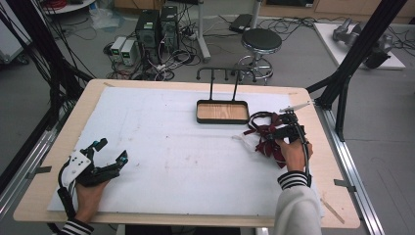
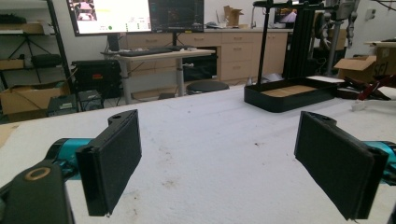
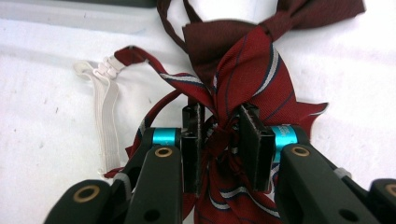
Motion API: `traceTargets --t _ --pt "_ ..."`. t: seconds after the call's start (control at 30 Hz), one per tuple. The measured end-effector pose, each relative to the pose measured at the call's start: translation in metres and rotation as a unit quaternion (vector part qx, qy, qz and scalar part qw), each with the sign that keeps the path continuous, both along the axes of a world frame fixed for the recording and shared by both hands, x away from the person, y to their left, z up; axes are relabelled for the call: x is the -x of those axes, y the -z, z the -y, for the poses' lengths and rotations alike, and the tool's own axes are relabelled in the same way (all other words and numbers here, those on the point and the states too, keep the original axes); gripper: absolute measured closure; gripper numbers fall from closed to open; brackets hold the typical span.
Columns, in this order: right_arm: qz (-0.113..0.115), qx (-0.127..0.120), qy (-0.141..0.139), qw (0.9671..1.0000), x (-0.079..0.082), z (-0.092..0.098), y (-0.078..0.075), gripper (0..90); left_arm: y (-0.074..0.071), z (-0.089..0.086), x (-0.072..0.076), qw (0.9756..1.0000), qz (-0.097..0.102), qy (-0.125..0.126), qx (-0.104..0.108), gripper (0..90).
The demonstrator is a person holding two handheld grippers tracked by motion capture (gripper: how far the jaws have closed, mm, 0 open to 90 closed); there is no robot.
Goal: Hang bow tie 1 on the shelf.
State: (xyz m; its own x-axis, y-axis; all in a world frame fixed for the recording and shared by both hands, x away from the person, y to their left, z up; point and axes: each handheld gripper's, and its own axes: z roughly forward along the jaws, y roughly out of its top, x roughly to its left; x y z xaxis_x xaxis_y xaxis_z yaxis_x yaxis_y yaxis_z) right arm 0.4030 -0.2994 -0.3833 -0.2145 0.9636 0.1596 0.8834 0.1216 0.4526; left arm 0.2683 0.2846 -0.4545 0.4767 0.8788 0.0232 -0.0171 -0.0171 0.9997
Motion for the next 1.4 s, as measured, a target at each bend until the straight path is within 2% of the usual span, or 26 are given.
traceTargets --t 0.27,0.4,0.47,0.53,0.63,0.9,1.03,1.13,1.17,1.2,1.4 --pt "0.048 -0.005 0.003 0.9988 0.003 0.0 -0.01 72.3 0.0 0.0 0.0 1.0 0.0 0.0 0.0 15.1" --pt "0.09 -0.008 0.002 0.9959 0.007 -0.002 -0.018 72.3 0.0 0.0 0.0 1.0 0.0 0.0 0.0 15.1" --pt "0.099 -0.012 0.0 0.995 0.007 -0.002 -0.02 72.3 0.0 0.0 0.0 1.0 0.0 0.0 0.0 15.1" --pt "0.119 -0.025 -0.002 0.9926 0.009 -0.003 -0.024 72.3 0.0 0.0 0.0 1.0 0.0 0.0 0.0 15.1" --pt "0.147 -0.03 -0.004 0.9887 0.01 -0.004 -0.028 72.3 0.0 0.0 0.0 1.0 0.0 0.0 0.0 15.1" --pt "0.21 -0.029 -0.02 0.977 0.015 -0.009 -0.037 72.3 0.0 0.0 0.0 1.0 0.001 -0.001 0.0 15.1" --pt "0.242 -0.025 -0.024 0.9696 0.018 -0.011 -0.041 72.2 0.0 0.0 0.0 1.0 0.001 -0.001 0.001 15.1" --pt "0.268 -0.022 -0.025 0.963 0.021 -0.013 -0.045 72.3 0.0 0.001 0.0 1.0 0.001 -0.001 0.001 15.1" --pt "0.279 -0.022 -0.025 0.9597 0.022 -0.013 -0.046 72.3 0.0 0.001 0.0 1.0 0.002 -0.001 0.0 15.1" --pt "0.284 -0.024 -0.025 0.9582 0.022 -0.013 -0.047 72.3 0.0 0.001 0.0 1.0 0.001 -0.001 0.0 15.1" --pt "0.299 -0.023 -0.024 0.9536 0.024 -0.014 -0.051 72.2 0.0 0.001 0.0 1.0 0.002 -0.001 0.0 15.1"
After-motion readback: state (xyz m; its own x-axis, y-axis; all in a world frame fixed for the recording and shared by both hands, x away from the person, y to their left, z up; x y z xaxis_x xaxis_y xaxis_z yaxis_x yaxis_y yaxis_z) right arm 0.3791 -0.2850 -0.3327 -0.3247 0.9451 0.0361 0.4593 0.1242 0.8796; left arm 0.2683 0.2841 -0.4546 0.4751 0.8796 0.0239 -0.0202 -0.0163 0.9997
